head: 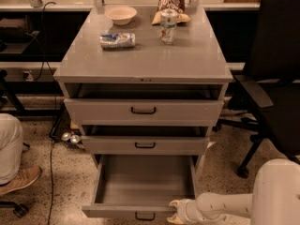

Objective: Open bottom drawer

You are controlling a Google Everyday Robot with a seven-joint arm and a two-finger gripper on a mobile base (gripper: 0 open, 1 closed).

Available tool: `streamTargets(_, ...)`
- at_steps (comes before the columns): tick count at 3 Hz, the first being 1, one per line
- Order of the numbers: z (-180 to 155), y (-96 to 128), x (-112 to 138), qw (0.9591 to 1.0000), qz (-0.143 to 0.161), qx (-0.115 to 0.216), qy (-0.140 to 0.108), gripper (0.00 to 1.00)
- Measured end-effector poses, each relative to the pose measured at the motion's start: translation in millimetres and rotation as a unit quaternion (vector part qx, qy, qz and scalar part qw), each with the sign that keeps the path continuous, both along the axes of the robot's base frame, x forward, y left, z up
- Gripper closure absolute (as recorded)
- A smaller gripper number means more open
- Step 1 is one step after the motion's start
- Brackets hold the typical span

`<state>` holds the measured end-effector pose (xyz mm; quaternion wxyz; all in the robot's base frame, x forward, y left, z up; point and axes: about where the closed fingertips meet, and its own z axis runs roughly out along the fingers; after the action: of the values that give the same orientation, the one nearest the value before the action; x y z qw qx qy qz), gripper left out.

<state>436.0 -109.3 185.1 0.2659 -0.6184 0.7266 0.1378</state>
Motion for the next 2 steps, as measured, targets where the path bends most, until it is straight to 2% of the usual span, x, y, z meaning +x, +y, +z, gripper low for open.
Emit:
streamTargets(1, 0, 0, -1, 1.0000, -0.001, 0.000, 0.001, 0.00)
streamTargets(2, 32, -16, -3, 0.9996, -0.011, -0.017, -0.020, 0.00)
